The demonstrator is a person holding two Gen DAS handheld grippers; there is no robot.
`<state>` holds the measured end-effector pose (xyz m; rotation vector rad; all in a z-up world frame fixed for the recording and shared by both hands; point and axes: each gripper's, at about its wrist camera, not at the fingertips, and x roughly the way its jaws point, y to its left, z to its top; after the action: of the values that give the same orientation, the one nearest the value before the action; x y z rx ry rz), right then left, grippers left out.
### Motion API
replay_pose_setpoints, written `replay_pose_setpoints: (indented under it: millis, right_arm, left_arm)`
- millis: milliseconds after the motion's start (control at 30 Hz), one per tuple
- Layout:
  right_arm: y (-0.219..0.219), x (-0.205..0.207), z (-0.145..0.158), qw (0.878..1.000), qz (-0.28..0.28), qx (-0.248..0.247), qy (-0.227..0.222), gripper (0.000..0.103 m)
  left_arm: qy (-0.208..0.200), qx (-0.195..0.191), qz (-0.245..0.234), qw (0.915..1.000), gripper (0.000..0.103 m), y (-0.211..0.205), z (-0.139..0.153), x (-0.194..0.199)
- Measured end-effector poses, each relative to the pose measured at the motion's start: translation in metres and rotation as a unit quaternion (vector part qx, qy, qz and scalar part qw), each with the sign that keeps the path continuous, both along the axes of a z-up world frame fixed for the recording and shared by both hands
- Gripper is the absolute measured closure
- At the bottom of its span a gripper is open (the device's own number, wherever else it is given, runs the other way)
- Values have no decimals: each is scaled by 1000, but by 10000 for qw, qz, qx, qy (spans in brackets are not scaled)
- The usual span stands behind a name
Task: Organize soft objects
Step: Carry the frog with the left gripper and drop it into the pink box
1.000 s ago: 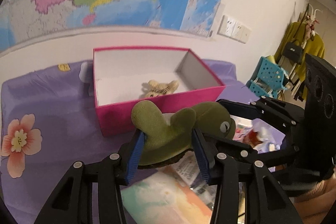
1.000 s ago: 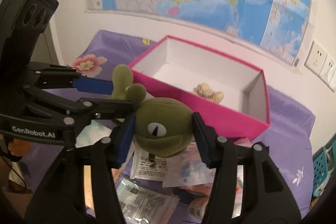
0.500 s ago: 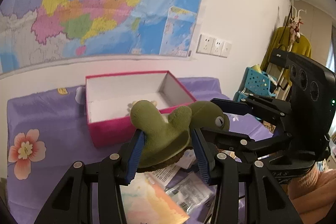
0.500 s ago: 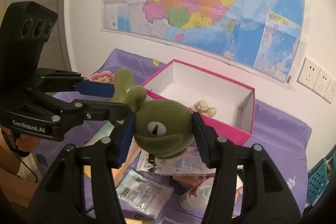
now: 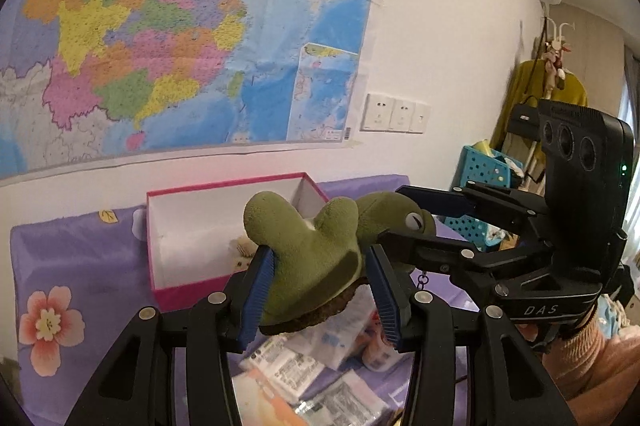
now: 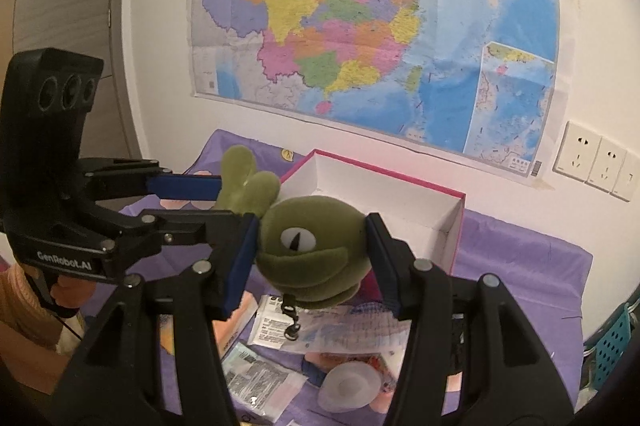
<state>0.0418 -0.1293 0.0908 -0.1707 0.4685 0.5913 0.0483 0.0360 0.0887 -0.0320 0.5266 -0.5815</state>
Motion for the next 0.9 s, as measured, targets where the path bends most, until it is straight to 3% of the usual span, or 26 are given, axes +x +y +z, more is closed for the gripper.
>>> replay_pose_setpoints:
  millis: [333,667,900]
  right_arm:
    - [-4,85,-11,9975,50,200,674,46]
    - [-2,176,-57,9874,-155,219,1562,45]
    - [-12,196,-81,9817,-513,235,1819,43]
  left_arm:
    - [398,10,368,9985,55,-3,-10,77]
    - [1324,-180,715,9884,56,0,-60,162]
    - [1444,-74,1072,9837,57,4,-77,173]
